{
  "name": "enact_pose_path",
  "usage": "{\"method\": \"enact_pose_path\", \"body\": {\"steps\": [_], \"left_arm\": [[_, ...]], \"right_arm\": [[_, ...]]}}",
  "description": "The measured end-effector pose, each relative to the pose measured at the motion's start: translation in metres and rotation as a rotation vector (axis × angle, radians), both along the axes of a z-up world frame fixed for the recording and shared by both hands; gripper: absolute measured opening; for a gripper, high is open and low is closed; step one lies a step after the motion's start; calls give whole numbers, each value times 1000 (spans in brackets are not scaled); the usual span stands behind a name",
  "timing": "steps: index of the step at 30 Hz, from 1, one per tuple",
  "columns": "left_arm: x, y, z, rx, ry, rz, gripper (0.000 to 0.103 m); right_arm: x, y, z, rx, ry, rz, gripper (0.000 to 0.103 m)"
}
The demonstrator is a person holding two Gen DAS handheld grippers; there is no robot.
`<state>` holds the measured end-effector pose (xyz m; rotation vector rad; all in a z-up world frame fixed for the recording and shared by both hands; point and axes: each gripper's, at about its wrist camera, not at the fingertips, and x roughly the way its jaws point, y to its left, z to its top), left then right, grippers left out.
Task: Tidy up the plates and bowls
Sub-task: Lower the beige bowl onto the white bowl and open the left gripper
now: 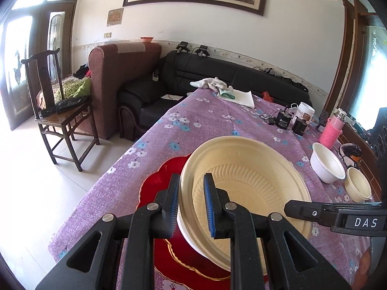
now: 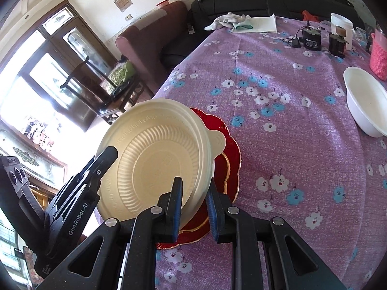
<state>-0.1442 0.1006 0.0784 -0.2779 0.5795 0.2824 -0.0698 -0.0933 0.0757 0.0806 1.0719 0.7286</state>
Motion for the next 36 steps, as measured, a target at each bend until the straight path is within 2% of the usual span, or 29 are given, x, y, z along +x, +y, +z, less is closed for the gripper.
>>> {"method": "enact_pose_path", "body": {"steps": [11,24,36], "left_arm": [[6,7,-12,-20,34,0,18],[7,9,-15,-20,33,6,18],[2,10,-11,-13,20,22,18]], "right_arm": [[4,10,-9,-32,9,-1,23],[5,12,-13,-44,13,-1,23],[4,0,-8,-21,8,-13,32]]}}
